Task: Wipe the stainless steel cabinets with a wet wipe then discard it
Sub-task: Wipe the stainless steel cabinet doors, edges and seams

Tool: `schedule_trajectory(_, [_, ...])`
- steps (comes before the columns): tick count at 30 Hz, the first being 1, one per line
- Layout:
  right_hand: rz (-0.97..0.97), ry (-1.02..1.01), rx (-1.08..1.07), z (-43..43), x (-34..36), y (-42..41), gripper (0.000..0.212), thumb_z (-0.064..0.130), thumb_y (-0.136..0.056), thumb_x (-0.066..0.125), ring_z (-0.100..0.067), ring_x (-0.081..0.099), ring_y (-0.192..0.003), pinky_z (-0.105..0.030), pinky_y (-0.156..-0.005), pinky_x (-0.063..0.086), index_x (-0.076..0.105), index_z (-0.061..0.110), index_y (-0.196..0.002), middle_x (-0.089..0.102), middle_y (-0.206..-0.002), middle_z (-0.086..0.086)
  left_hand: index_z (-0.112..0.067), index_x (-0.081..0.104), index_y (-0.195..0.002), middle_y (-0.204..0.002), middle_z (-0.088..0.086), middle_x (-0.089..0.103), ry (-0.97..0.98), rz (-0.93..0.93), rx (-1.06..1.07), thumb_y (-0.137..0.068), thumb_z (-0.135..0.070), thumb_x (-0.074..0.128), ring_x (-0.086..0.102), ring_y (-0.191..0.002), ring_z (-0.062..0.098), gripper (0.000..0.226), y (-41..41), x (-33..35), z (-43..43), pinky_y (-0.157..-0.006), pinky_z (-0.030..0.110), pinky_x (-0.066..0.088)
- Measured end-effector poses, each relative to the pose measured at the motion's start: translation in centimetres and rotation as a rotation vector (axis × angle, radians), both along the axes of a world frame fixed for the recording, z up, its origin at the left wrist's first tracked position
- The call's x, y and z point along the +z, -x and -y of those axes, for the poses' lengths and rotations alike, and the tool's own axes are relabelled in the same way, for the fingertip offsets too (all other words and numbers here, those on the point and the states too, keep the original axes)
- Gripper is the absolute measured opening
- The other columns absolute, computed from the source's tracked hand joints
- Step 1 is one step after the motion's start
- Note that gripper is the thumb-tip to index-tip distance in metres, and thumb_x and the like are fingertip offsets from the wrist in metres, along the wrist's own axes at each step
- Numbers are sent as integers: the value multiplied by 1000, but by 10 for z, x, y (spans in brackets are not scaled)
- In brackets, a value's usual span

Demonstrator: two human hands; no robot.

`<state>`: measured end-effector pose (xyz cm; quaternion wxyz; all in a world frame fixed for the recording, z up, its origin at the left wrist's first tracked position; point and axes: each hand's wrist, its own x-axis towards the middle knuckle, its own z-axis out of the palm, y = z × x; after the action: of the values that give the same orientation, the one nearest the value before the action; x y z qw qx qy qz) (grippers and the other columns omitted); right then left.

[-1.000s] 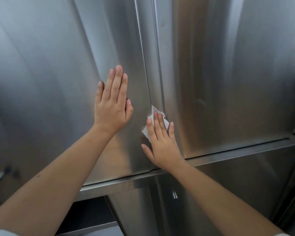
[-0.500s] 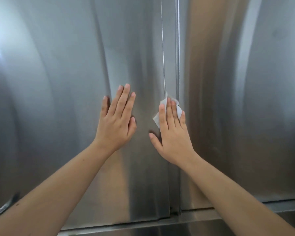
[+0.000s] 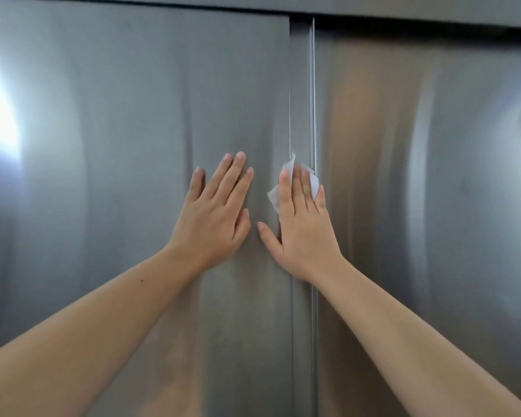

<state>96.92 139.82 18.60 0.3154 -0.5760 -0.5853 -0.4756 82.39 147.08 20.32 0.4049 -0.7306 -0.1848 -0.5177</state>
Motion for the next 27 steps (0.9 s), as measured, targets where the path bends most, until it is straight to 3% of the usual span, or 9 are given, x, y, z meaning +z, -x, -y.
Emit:
schedule_trajectory(7, [67,-47,-34,-6,59,-6,82,50,-92,27,-28,-12,-143,-33,-108,-19,-18,5,-142,-11,-155,-16,-2,41,-139,-149,13,32,42,94,2,-87,-27,28,32,-137,28,58,7,43,-11,-104,56,26])
schedule_trajectory(15, [59,-100,-82,-13,119,-7,80,49,-94,28,-26,-8,-143,-40,-112,-9,-14,3,-145,-6,-155,-16,-5,39,-141,-150,8,28,16,96,-5,-86,-27,30,26,-138,23,59,8,43,-18,-106,55,28])
schedule_trajectory(27, [19,-145,-155,-21,181,-6,80,55,-94,22,-21,-9,-143,-43,-112,-8,-12,6,-146,-6,-156,-11,-7,45,-137,-147,7,36,-26,116,-1,-85,-29,32,33,-135,23,58,8,42,-20,-103,53,32])
